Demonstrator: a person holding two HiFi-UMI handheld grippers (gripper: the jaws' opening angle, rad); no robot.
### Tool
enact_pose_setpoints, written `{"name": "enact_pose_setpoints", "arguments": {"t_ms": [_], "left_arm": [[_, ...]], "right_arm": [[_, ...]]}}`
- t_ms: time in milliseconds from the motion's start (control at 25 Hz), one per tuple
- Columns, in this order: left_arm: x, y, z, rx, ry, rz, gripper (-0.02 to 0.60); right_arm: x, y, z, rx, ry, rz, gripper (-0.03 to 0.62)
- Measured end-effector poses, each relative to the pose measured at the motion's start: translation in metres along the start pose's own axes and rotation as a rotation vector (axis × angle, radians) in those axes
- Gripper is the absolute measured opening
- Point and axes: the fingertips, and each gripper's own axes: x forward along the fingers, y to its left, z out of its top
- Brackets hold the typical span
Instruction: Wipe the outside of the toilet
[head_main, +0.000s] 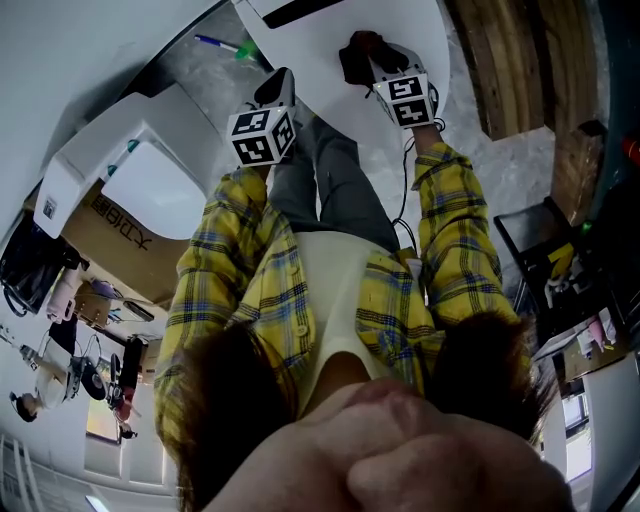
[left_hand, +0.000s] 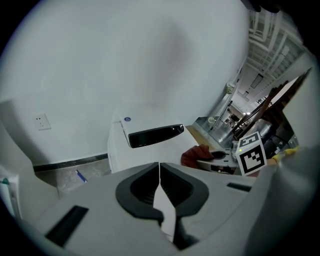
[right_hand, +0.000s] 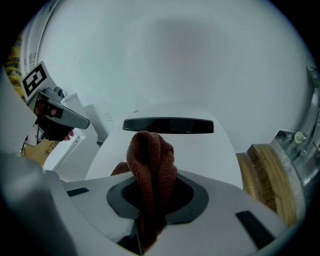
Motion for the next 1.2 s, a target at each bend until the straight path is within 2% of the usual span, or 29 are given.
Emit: {"name": "enact_pose_setpoints", "arguments": {"t_ms": [320, 920, 1040, 1200], "left_arm": [[0.009, -0.012, 0.006, 0.022, 0.008, -0.020, 0.012], [0.016, -0.022, 0.004, 0.044, 0.024, -0.043, 0.012], [0.013, -0.021, 0.004, 0.045, 0.019, -0.041, 0.013], [0.008, -0.020, 0.004, 0.042, 0.008, -0.036, 0.012]], "right_arm": [[-0.010, -0.064, -0.020, 0.032, 0.026, -0.118, 0.086], [-0.031, -0.130, -0.039, 0.075, 0.084, -0.296, 0.086], [-0.041, -0.132, -0.034, 0.087, 0.064, -0.308, 0.086], [-0.062, -0.117, -0.013, 0.102, -0.027, -0.278, 0.086]]}}
